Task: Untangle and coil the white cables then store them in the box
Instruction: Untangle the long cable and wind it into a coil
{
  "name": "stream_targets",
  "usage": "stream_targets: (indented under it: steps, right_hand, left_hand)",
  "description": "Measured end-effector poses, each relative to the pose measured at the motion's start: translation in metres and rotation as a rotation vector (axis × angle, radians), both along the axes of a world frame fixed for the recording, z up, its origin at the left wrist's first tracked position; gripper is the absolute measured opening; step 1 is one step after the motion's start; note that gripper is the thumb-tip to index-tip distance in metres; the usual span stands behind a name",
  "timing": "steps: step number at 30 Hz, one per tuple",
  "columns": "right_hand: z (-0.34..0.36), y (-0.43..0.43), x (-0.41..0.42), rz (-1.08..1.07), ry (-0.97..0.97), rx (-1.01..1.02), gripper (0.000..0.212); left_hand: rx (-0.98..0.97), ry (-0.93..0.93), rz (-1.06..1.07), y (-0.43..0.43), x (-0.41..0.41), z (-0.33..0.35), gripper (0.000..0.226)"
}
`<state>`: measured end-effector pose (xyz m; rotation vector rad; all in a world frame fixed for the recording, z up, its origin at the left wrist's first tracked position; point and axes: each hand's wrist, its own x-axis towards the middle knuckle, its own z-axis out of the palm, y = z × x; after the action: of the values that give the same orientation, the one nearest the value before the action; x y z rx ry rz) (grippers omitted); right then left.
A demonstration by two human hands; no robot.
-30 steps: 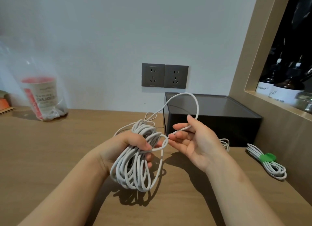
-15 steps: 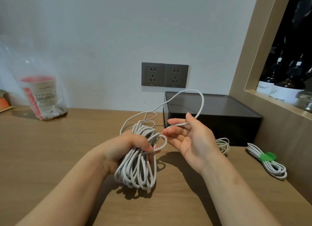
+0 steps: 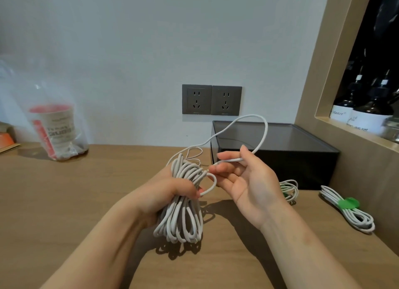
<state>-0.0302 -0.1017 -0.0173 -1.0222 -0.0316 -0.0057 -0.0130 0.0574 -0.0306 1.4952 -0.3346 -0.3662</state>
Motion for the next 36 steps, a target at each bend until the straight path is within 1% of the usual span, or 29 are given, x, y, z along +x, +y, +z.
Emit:
stream_targets:
  steps: [3,8,10,14,16,18,20,23,25,26,27,28,29,30,31,32,33,34,35,36]
  right_hand:
    - [0.001,0.000,0.000,-0.004,-0.029,0.023,0.043]
    - [0.002,0.002,-0.003,-0.008,-0.053,0.048,0.042]
    - [0.003,0.002,-0.003,-0.013,-0.058,0.048,0.042]
    - [0.002,0.000,-0.004,-0.046,-0.070,0.047,0.041]
    - [0.002,0.000,-0.003,-0.054,-0.068,0.039,0.041]
    - [0.003,0.000,-0.002,-0.079,-0.073,0.056,0.041]
    - [0.005,-0.005,0.001,-0.148,-0.067,0.075,0.042]
    - [0.005,-0.016,0.004,-0.321,0.044,0.003,0.036]
    - [0.003,-0.021,0.004,-0.469,0.158,-0.140,0.020]
    - [0.003,-0.023,0.003,-0.556,0.172,-0.221,0.011]
    - [0.002,-0.025,0.003,-0.654,0.145,-0.308,0.015]
    - [0.000,-0.026,0.004,-0.769,0.077,-0.417,0.028]
    - [-0.001,-0.025,0.003,-0.882,-0.056,-0.563,0.039]
    - [-0.001,-0.022,0.001,-0.978,-0.236,-0.759,0.042]
    - [-0.002,-0.018,0.000,-1.017,-0.422,-0.976,0.040]
    - [-0.005,-0.013,0.001,-1.001,-0.557,-1.191,0.038]
    - [-0.009,-0.009,0.004,-0.914,-0.636,-1.387,0.039]
    - [-0.011,-0.006,0.005,-0.771,-0.638,-1.548,0.041]
    - [-0.012,-0.004,0.005,-0.635,-0.600,-1.666,0.044]
    - [-0.014,-0.005,0.005,-0.532,-0.549,-1.742,0.045]
  left_hand:
    - [-0.089,0.022,-0.033,-0.003,-0.001,0.000,0.035]
    - [-0.082,-0.035,0.040,-0.004,-0.002,0.002,0.041]
    - [-0.055,-0.064,0.079,-0.004,-0.002,0.000,0.046]
    - [0.081,-0.143,0.109,-0.006,-0.002,-0.004,0.061]
    - [0.089,-0.154,0.122,-0.008,-0.003,-0.005,0.067]
    - [0.099,-0.178,0.145,-0.007,-0.003,-0.005,0.065]
    - [0.099,-0.221,0.201,-0.004,-0.002,-0.003,0.057]
    - [0.026,-0.245,0.365,0.001,0.002,-0.001,0.049]
    - [0.019,-0.318,0.495,0.005,0.004,-0.002,0.047]
    - [0.054,-0.376,0.549,0.006,0.006,-0.002,0.045]
    - [0.101,-0.432,0.589,0.007,0.006,-0.002,0.045]
    - [0.152,-0.475,0.616,0.008,0.007,-0.002,0.046]
    - [0.201,-0.509,0.624,0.008,0.006,-0.002,0.047]
    - [0.249,-0.536,0.615,0.008,0.005,-0.002,0.049]
    - [0.290,-0.562,0.590,0.007,0.003,-0.001,0.050]
    - [0.318,-0.588,0.559,0.005,0.000,-0.001,0.051]
    - [0.328,-0.612,0.526,0.004,-0.002,0.000,0.051]
    - [0.330,-0.632,0.496,0.003,-0.004,0.001,0.053]
    - [0.324,-0.648,0.474,0.002,-0.005,0.002,0.056]
    - [0.311,-0.658,0.464,0.002,-0.006,0.002,0.057]
